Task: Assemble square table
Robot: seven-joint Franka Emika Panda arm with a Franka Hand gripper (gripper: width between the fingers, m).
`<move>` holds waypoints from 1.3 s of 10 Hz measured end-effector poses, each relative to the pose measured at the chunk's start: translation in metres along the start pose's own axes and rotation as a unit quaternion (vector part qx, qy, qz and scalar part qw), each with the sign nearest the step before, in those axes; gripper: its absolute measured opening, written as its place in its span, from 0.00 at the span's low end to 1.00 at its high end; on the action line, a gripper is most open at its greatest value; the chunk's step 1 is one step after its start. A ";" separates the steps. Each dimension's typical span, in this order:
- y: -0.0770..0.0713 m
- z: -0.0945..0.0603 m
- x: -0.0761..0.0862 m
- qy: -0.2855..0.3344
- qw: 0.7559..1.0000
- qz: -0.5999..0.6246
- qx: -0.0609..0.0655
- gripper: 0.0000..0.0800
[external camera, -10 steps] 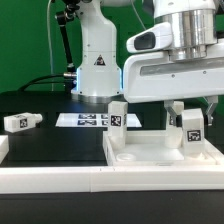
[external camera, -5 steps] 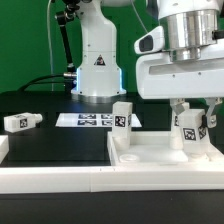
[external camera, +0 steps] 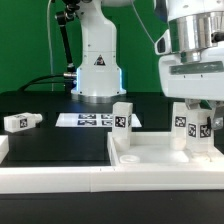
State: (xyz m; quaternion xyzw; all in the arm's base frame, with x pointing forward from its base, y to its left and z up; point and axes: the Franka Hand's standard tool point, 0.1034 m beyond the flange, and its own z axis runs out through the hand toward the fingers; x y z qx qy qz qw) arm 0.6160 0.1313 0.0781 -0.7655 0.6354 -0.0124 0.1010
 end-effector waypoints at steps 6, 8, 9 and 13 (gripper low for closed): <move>-0.001 0.000 0.004 -0.004 1.000 0.018 0.004 0.57; -0.001 -0.001 0.008 -0.002 1.000 -0.031 0.004 0.72; -0.001 -0.001 0.009 0.000 0.995 -0.097 0.005 0.80; 0.002 0.000 0.009 0.005 0.971 -0.239 0.001 0.81</move>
Offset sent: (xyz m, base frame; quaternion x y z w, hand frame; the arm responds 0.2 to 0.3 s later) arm 0.0000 0.0000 0.0000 0.0000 0.0000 0.0000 1.0000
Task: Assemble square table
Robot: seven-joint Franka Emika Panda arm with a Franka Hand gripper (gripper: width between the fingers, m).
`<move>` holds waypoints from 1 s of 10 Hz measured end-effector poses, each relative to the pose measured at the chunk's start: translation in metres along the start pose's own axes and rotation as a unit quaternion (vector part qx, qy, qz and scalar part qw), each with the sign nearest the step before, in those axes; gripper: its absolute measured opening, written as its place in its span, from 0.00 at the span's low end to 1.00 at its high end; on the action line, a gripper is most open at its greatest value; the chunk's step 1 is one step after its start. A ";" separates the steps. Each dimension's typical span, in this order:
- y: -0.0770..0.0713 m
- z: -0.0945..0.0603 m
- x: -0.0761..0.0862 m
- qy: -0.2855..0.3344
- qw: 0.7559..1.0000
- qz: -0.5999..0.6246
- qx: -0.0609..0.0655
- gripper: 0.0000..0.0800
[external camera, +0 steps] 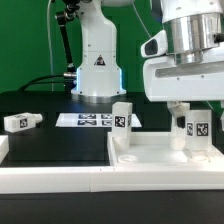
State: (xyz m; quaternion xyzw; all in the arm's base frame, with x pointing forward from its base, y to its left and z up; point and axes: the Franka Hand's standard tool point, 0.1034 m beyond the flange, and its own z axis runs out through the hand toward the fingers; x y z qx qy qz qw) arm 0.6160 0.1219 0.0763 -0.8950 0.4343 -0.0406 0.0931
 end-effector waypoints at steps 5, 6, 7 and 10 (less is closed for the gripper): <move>0.002 0.000 0.003 0.002 0.982 -0.188 -0.009 0.81; 0.003 -0.002 0.006 0.008 0.964 -0.264 -0.019 0.81; 0.003 -0.004 0.008 0.011 0.952 -0.305 -0.022 0.81; 0.000 -0.006 0.006 0.016 0.914 -0.404 -0.033 0.81</move>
Offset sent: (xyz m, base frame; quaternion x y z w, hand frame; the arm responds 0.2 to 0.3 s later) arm 0.0000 0.0000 0.0000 0.0000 0.0000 -0.1296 0.9916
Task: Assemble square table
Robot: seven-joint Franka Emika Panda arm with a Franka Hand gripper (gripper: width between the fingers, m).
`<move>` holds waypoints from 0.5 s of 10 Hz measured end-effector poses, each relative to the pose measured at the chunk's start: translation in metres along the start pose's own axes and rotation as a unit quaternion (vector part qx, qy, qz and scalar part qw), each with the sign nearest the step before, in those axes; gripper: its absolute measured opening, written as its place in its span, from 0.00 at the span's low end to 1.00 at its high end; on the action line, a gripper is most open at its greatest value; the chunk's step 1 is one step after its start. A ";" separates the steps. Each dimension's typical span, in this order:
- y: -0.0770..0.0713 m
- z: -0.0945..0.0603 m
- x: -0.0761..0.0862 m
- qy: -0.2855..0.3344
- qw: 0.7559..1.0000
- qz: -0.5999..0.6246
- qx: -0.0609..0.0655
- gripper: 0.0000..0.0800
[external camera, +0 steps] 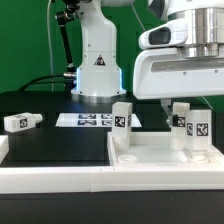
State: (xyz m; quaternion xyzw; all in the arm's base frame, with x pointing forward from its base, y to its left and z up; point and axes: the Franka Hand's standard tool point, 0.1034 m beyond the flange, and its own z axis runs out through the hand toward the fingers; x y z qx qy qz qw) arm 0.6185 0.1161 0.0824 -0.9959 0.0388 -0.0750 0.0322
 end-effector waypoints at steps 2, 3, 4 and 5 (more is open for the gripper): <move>-0.001 0.000 -0.001 0.000 0.999 -0.038 -0.002 0.81; 0.000 0.000 -0.001 0.000 0.999 -0.035 -0.002 0.81; 0.003 0.000 0.000 0.000 0.999 -0.037 -0.002 0.81; 0.008 0.000 0.002 0.000 0.999 -0.036 -0.003 0.65</move>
Offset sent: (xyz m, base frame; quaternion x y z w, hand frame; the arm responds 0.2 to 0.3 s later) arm -0.0033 -0.0015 0.0043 0.0265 -0.0028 -0.0085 0.9996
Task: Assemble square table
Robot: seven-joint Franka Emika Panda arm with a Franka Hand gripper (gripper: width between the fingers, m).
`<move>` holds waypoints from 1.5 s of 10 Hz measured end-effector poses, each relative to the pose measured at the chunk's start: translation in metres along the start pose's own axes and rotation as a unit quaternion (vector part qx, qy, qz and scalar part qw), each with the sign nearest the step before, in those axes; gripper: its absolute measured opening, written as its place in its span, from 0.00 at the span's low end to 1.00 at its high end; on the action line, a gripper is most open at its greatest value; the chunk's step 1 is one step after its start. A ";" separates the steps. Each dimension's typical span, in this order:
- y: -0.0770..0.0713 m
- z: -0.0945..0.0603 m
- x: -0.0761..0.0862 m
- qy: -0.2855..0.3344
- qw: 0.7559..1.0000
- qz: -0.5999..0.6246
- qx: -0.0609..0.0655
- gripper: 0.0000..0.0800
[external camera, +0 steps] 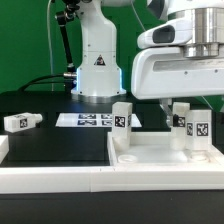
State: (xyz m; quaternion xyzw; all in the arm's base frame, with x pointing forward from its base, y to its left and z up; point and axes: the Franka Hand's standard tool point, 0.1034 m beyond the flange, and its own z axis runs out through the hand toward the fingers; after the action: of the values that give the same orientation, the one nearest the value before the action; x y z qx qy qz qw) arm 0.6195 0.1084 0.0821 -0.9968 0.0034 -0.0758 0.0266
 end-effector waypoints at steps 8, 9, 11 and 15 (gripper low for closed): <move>0.002 0.002 0.007 0.001 0.985 0.171 0.007 0.36; 0.002 0.003 0.009 0.001 0.973 0.231 0.011 0.36; 0.003 0.004 0.012 0.004 0.960 0.281 0.012 0.36; 0.006 0.005 0.016 0.018 0.929 0.370 0.015 0.36</move>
Offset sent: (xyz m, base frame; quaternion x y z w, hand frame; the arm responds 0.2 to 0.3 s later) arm 0.0000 0.0000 0.0000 0.0000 0.0000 0.0650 0.9979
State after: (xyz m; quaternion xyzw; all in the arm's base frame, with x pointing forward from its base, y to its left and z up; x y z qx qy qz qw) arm 0.6356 0.1023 0.0790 -0.9229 0.3709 -0.0787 0.0673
